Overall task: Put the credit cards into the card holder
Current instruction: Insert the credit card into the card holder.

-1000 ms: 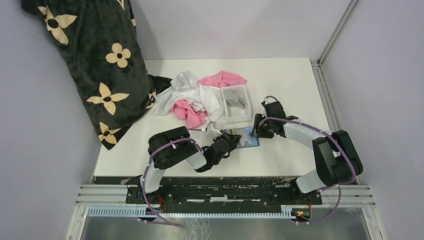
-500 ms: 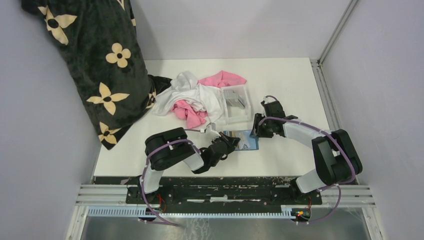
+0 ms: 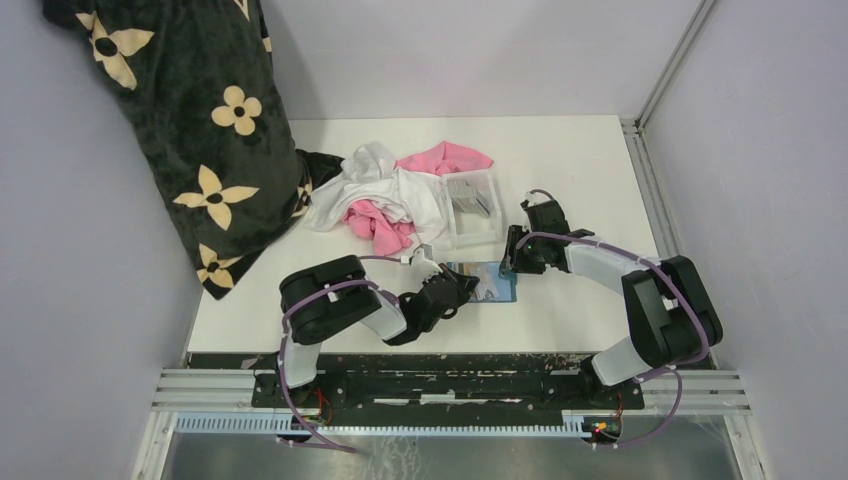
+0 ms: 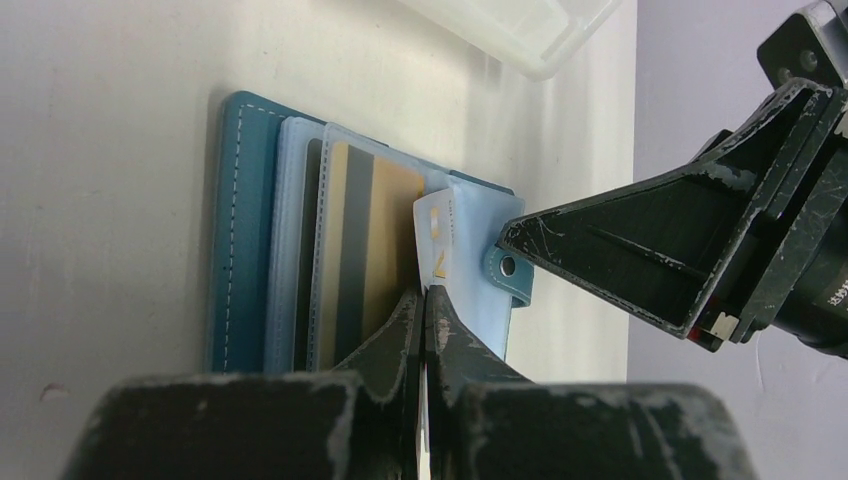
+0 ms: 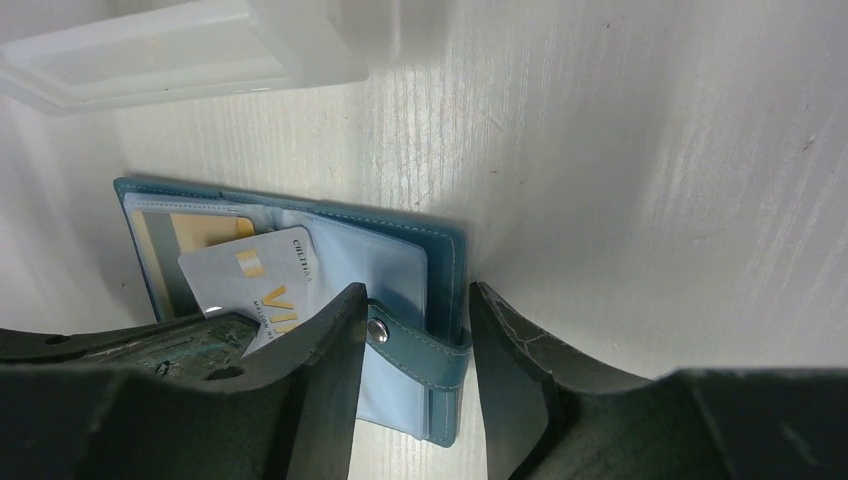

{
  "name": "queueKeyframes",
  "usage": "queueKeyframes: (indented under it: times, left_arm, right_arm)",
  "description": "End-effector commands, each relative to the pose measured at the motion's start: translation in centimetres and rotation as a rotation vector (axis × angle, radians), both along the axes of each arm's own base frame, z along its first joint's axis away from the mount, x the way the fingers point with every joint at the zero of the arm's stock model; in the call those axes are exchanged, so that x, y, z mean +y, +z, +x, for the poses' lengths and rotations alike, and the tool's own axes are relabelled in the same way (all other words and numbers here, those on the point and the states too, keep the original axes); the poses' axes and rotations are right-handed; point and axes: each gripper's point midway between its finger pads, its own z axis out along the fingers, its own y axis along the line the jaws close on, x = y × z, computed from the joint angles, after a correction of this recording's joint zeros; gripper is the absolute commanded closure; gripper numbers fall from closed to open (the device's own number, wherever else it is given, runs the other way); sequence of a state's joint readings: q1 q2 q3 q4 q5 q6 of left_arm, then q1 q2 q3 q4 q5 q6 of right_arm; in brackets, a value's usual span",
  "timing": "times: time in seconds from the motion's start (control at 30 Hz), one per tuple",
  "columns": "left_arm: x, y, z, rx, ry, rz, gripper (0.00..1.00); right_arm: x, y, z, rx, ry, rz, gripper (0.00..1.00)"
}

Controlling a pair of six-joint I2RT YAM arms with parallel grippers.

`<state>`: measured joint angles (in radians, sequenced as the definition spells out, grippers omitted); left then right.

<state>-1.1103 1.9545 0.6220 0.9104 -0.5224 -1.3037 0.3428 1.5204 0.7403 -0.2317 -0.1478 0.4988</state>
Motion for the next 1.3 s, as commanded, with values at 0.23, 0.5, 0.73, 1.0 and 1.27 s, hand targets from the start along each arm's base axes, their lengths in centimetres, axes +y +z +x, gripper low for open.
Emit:
queueKeyframes:
  times: [0.23,0.5,0.73,1.0,1.27]
  left_arm:
    - [3.2,-5.4,-2.0,0.132,0.014,0.239,0.97]
    - [2.7,-5.2,-2.1,0.144,-0.007,0.254,0.97]
    - [1.8,-5.4,-2.4,0.166,-0.070,0.269,0.97]
    - [1.8,-5.8,-2.9,0.183,-0.125,0.291,0.97]
    - [2.0,-5.8,-3.1,0.180,-0.169,0.288,0.97]
  right_arm:
    - [0.2,0.5,1.4,-0.035,0.002,-0.007,0.52]
    - [0.3,0.4,1.5,-0.032,0.003,-0.008,0.52]
    - [0.3,0.1,1.4,-0.025,0.006,-0.011,0.52]
    - [0.2,-0.1,1.4,-0.020,0.005,-0.016,0.52]
    - [0.3,-0.3,1.3,-0.012,0.010,-0.014,0.52]
